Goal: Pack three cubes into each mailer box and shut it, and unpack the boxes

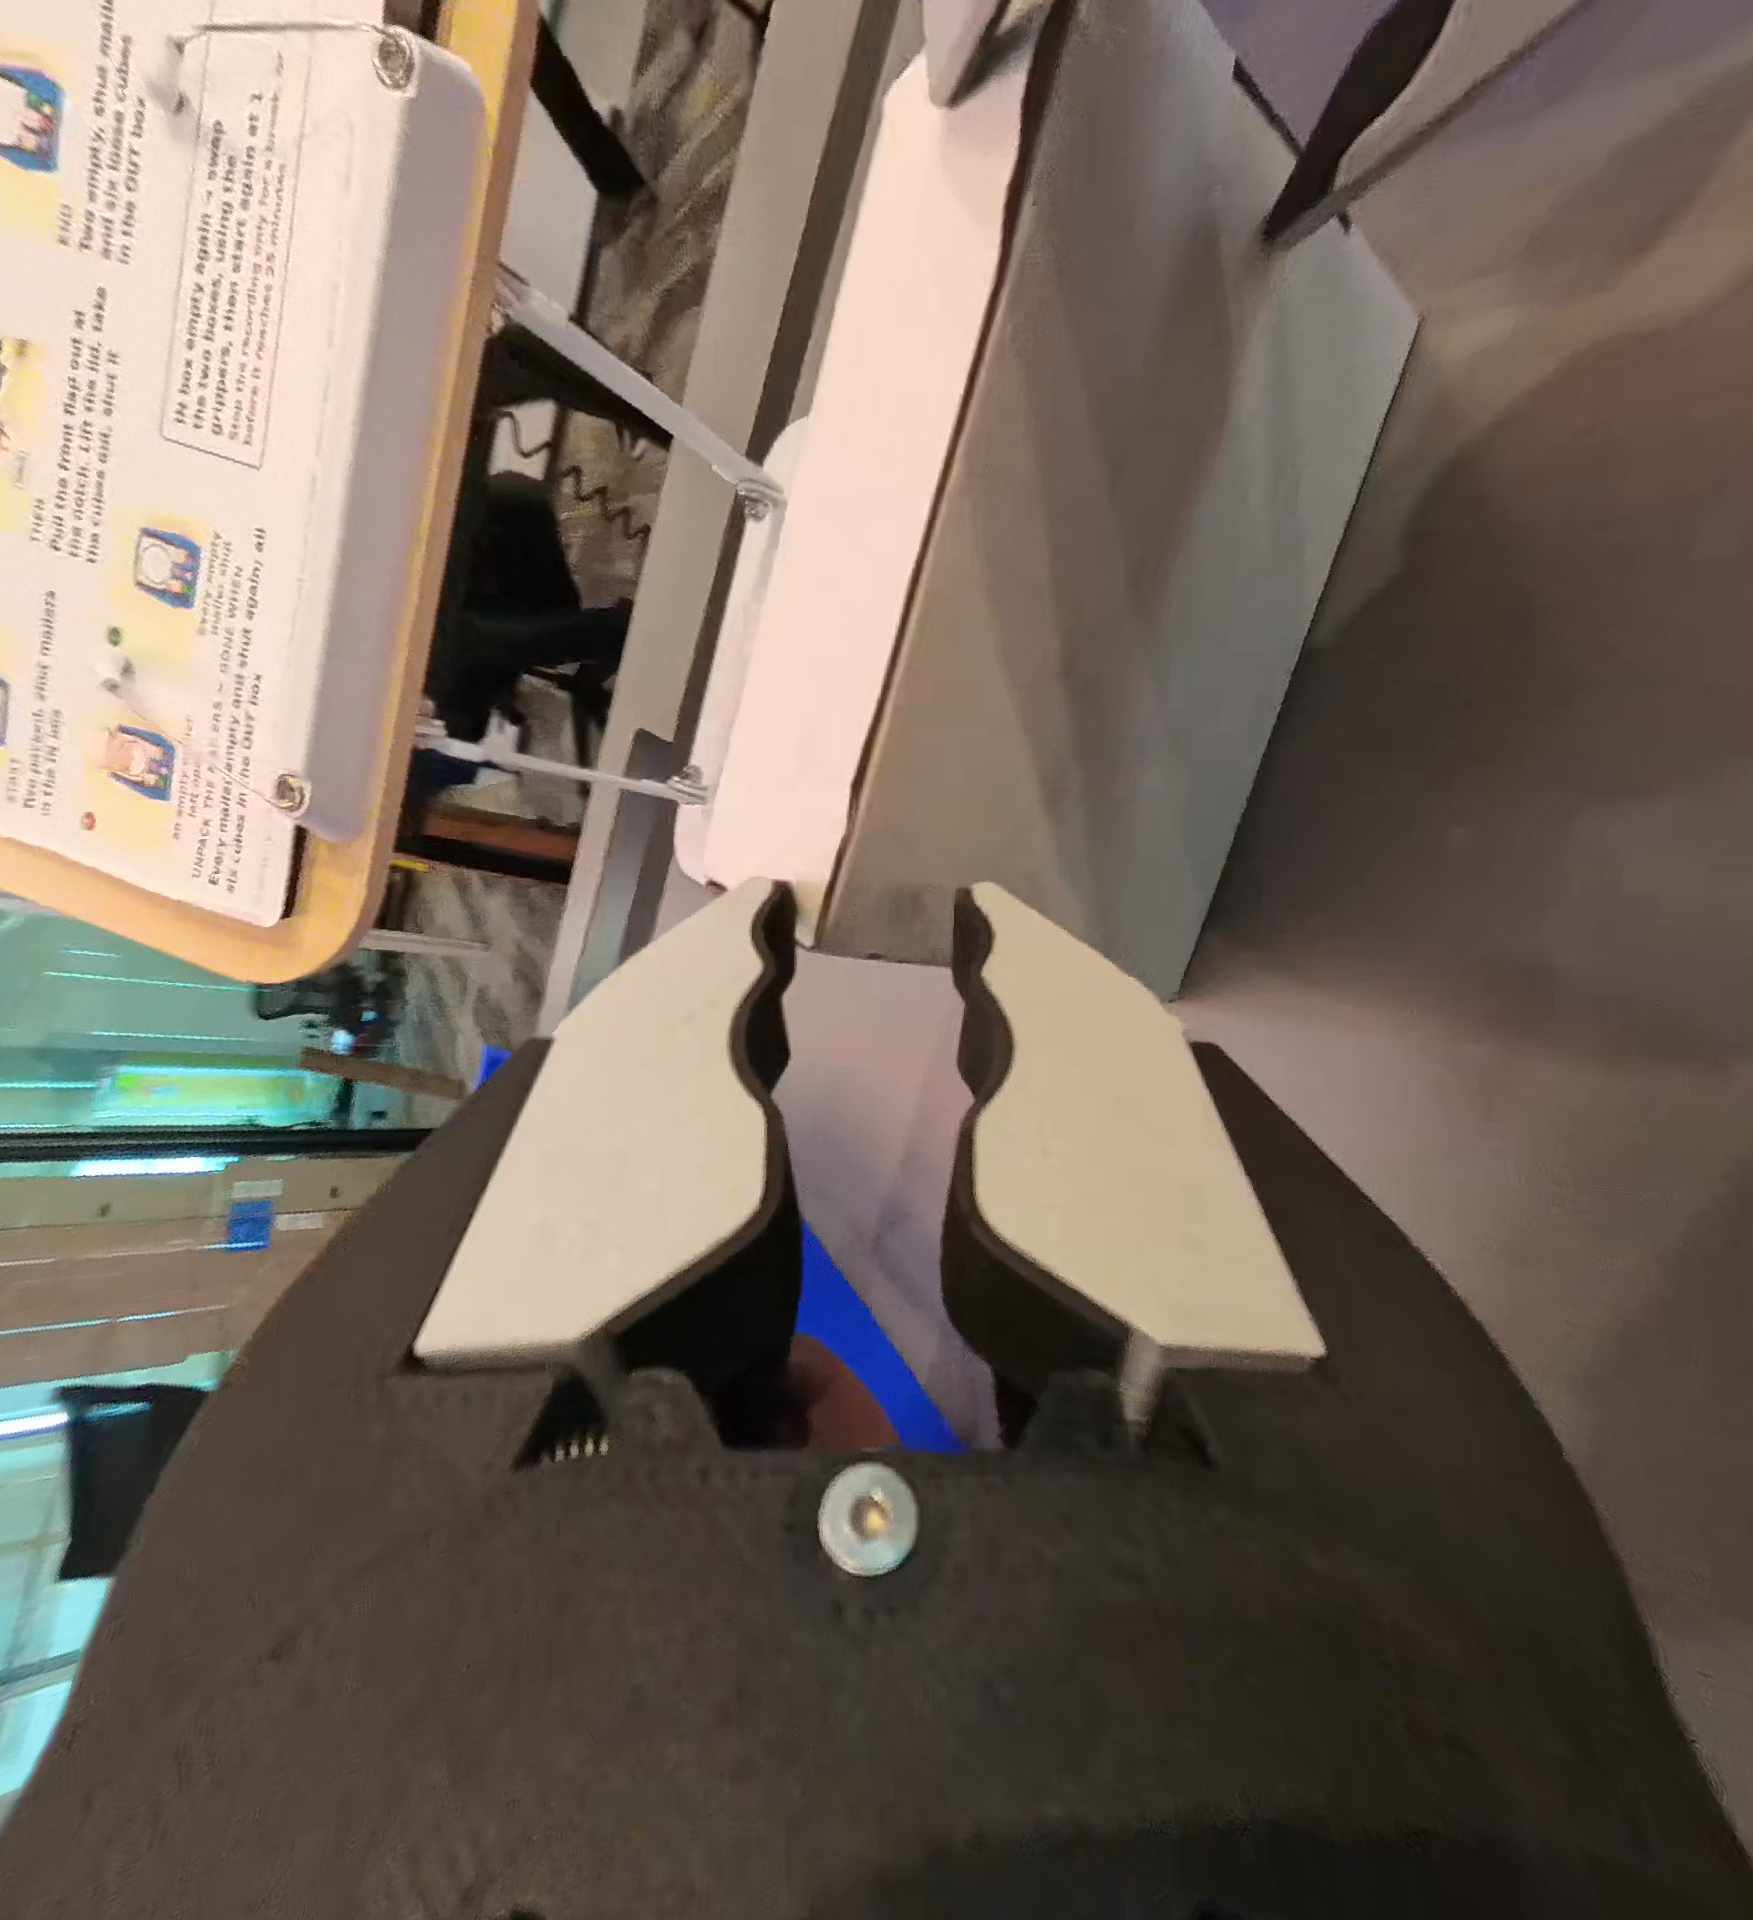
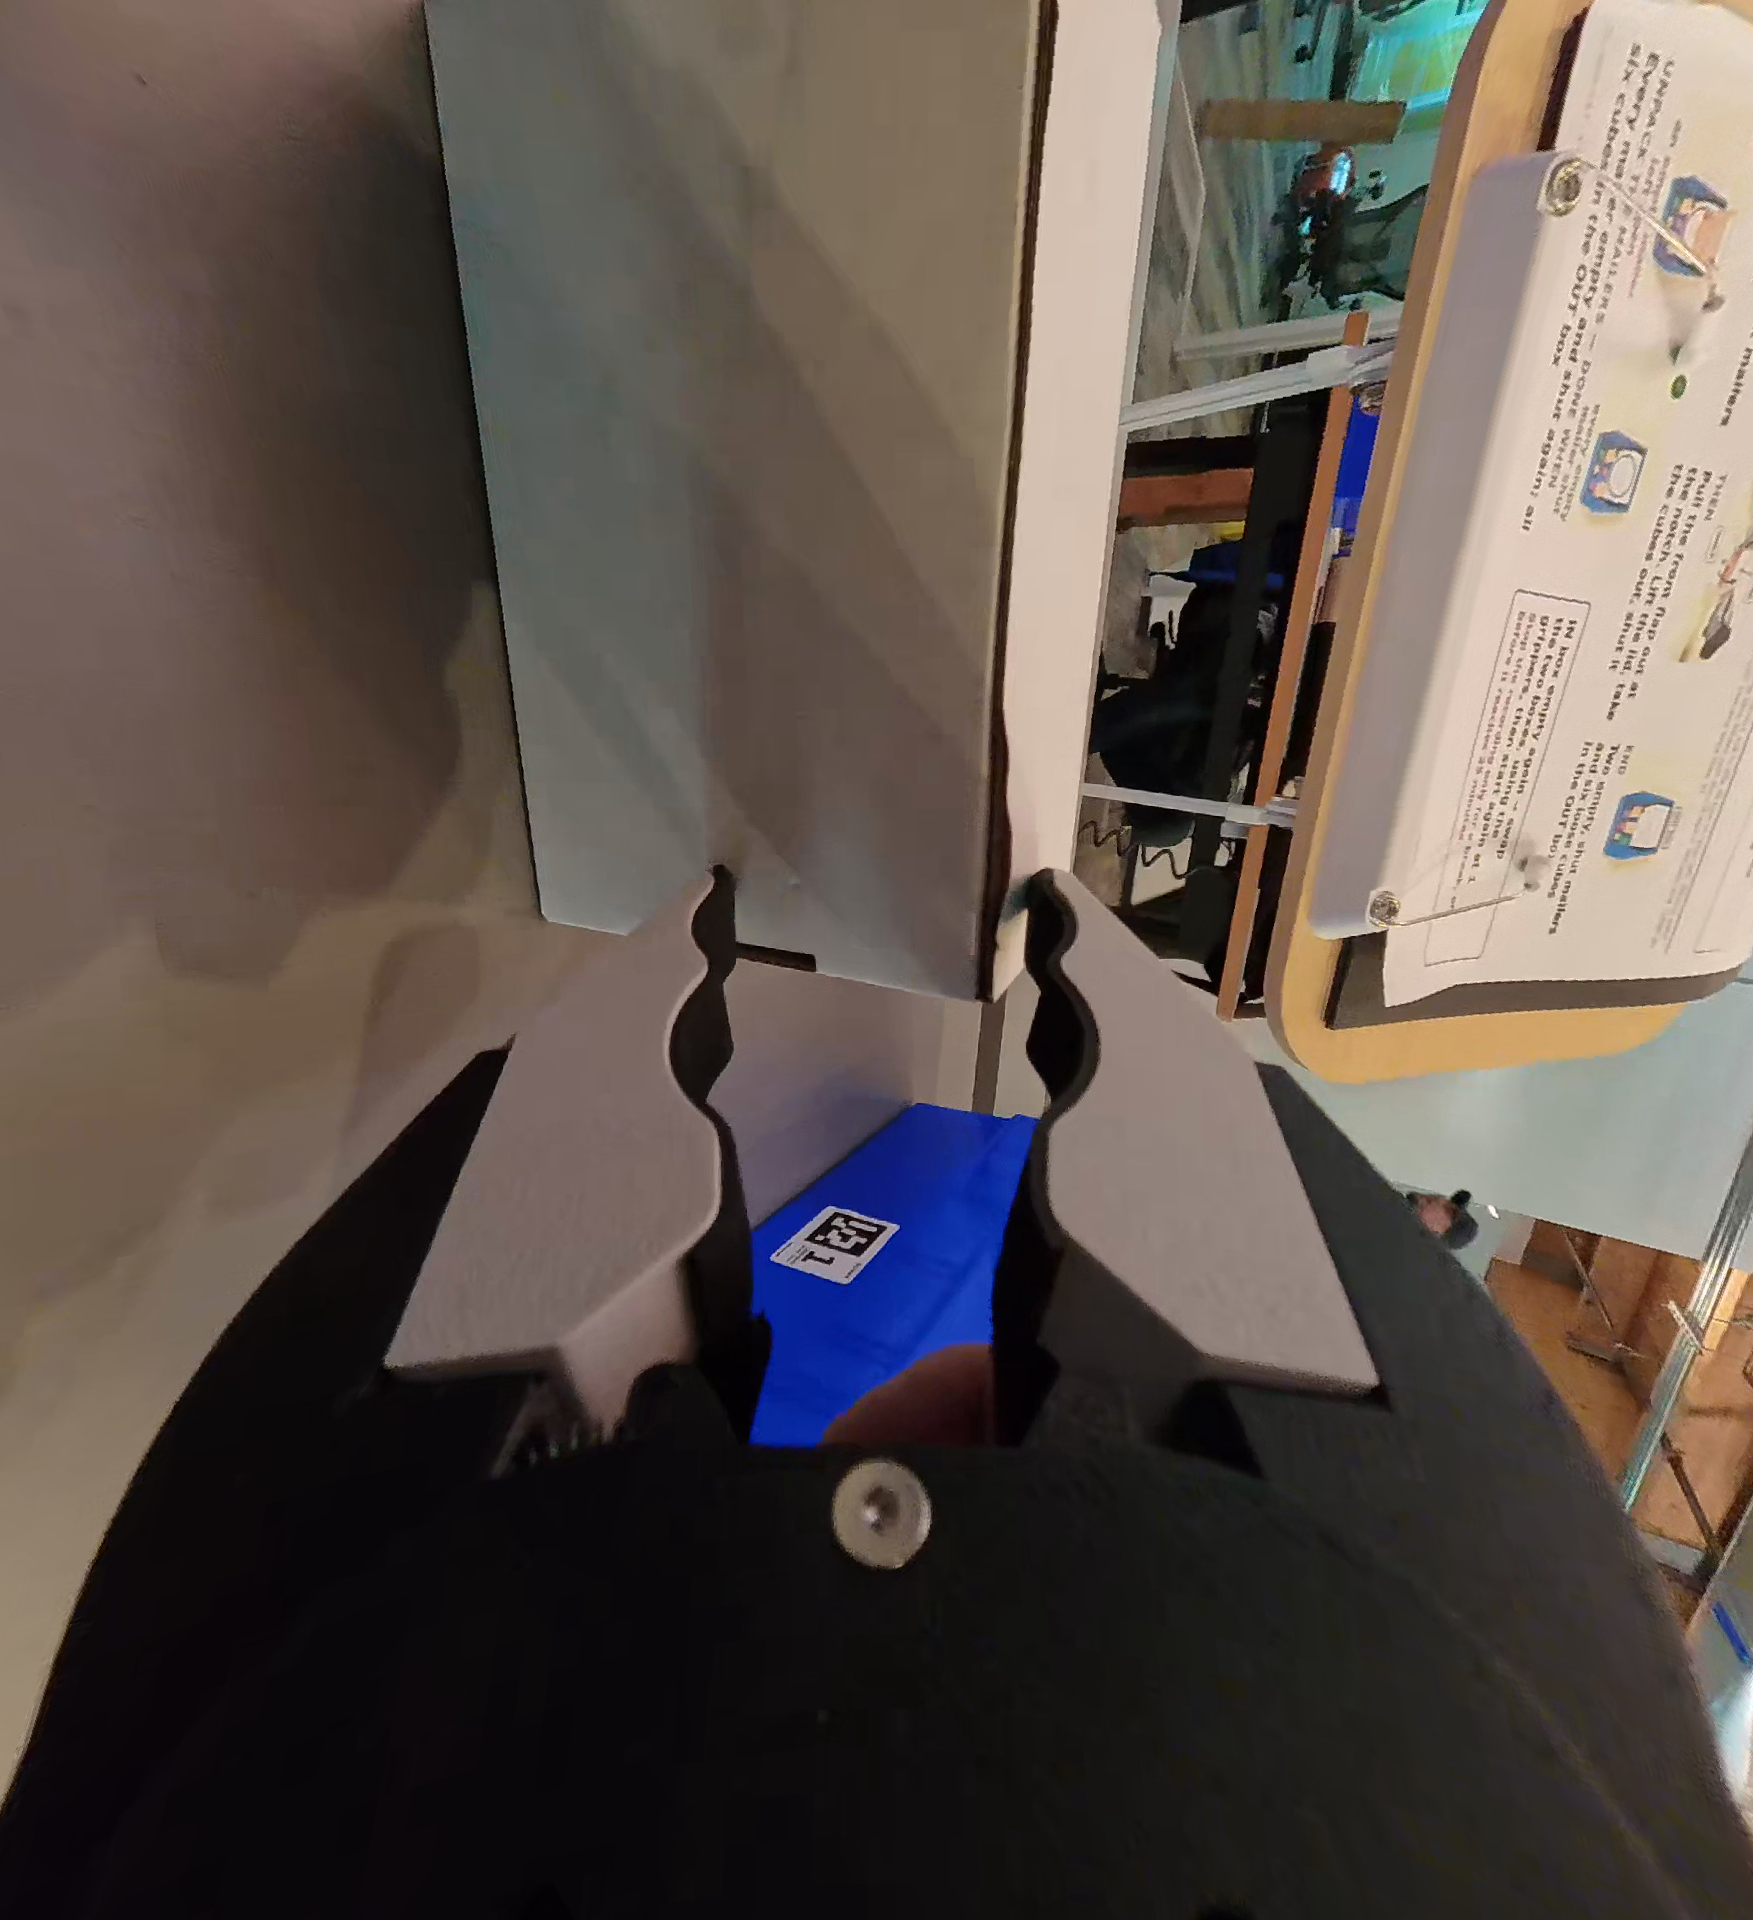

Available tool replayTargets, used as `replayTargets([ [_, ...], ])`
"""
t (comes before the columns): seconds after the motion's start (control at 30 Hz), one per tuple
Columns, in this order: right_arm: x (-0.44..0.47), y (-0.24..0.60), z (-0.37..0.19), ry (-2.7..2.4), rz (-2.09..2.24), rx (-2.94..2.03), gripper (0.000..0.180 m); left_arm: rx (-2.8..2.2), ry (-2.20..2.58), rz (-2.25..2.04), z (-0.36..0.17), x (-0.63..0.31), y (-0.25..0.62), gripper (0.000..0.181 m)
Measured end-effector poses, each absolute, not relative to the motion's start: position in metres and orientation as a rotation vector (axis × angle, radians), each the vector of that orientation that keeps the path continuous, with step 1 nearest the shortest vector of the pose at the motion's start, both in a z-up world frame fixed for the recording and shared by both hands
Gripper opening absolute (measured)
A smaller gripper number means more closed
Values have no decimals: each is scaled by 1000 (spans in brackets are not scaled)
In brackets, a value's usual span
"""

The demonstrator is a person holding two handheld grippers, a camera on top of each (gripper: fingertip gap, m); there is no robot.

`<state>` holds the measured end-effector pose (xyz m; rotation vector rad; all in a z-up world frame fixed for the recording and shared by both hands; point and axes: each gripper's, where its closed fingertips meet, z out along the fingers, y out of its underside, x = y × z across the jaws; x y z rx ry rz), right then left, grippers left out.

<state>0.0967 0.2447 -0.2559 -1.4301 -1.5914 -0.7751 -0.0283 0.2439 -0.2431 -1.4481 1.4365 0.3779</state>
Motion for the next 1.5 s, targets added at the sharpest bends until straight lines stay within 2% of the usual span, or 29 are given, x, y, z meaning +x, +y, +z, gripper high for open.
replayTargets([
  [0.07, 97, 244, -256, -1584, -772, -1399, 55, -1412, 1422, 408, -242, -29, 245, 24],
  [0.17, 97, 241, -257, -1630, -732, -1404, 60, -1390, 1420, 444, -243, -29, 245, 27],
  [0.23, 94, 234, -248, -1618, -582, -1494, 52, -1398, 1438, 456, -244, -29, 244, 30],
  [0.3, 93, 231, -233, -1610, -495, -1540, 51, -1413, 1442, 437, -242, -29, 240, 27],
  [0.4, 84, 228, -223, -1569, -225, -1717, 78, -1389, 1470, 437, -241, -30, 231, 26],
  [0.43, 84, 229, -225, -1574, -166, -1778, 79, -1388, 1472, 426, -241, -30, 227, 26],
  [0.6, 82, 219, -252, -1672, -25, -1931, 62, -1370, 1501, 412, -243, -32, 206, 23],
  [0.8, 81, 196, -258, -1699, -142, -1842, 61, -1522, 1651, 174, -258, -29, 158, 36],
  [0.97, 81, 180, -265, -1673, -335, -1722, 61, -1529, 1541, -25, -230, -21, 149, 40],
  [1.03, 82, 174, -270, -1672, -414, -1683, 61, -1566, 1516, 13, -240, -26, 161, 50],
  [1.1, 82, 161, -279, -1708, -410, -1694, 63, -1582, 1537, 70, -257, -29, 170, 53],
  [1.2, 78, 148, -284, -1746, -298, -1749, 58, -1639, 1613, 99, -289, -31, 167, 48],
  [1.27, 73, 150, -277, -1719, -168, -1817, 66, -1613, 1639, 149, -298, -31, 167, 51],
  [1.37, 70, 173, -276, -1698, -87, -1942, 106, -1619, 1637, 141, -297, -30, 166, 49],
  [1.5, 63, 190, -299, -1838, -67, -2084, 133, -1608, 1638, 164, -297, -30, 165, 49],
])
